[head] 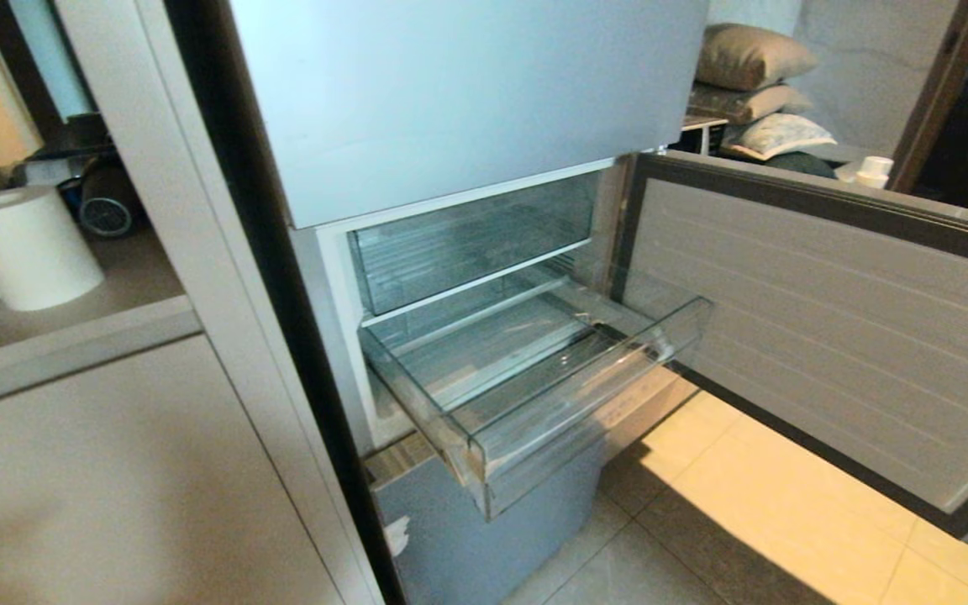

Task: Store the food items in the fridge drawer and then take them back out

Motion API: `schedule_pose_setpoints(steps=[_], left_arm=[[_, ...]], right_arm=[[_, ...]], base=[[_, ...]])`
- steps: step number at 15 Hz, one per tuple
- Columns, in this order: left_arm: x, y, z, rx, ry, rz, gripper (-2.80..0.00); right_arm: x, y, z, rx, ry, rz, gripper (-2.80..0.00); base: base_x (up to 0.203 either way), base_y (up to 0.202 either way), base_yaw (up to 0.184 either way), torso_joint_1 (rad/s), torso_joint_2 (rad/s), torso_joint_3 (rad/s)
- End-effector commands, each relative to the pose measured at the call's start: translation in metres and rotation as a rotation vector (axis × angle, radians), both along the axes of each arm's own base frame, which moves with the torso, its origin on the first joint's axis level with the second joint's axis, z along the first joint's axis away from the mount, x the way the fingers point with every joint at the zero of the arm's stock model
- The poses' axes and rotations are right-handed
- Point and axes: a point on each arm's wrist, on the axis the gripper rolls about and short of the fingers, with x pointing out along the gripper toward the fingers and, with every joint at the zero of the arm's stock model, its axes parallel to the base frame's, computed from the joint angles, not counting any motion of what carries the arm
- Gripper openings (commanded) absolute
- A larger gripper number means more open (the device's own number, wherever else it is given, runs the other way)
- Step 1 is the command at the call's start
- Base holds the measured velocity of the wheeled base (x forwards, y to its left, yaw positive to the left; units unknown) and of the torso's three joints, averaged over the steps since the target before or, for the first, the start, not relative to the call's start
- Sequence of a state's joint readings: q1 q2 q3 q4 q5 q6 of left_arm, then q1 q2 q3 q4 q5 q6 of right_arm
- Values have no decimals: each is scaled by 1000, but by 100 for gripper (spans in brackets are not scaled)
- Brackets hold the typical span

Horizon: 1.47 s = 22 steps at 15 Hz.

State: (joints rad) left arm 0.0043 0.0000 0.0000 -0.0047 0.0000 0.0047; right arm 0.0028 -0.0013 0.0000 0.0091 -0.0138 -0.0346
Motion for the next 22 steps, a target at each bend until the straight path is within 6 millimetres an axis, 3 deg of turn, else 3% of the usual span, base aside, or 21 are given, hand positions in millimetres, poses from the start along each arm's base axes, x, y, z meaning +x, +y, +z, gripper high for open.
schedule_pose_setpoints(steps=[1, 8, 12, 17, 20, 22], left_arm=[[0, 0, 0, 0, 3, 0, -280], [0, 0, 0, 0, 2, 0, -280], [0, 0, 0, 0, 2, 0, -280], [0, 0, 0, 0, 1, 0, -280], [0, 0, 0, 0, 2, 0, -280], [0, 0, 0, 0, 3, 0, -280]], right_arm=[[0, 0, 0, 1, 1, 0, -280], [3, 0, 1, 5, 42, 0, -280], [26, -2, 31, 60, 135, -123, -280], [89, -18, 78, 162, 283, -426, -280], [135, -42, 88, 196, 339, -566, -280], [165, -71, 91, 230, 343, -644, -280]], base=[[2, 8, -177, 2, 6, 2], [0, 7, -157, 5, 2, 4], [0, 0, 0, 0, 0, 0], [0, 0, 0, 0, 0, 0], [0, 0, 0, 0, 0, 0], [0, 0, 0, 0, 0, 0]])
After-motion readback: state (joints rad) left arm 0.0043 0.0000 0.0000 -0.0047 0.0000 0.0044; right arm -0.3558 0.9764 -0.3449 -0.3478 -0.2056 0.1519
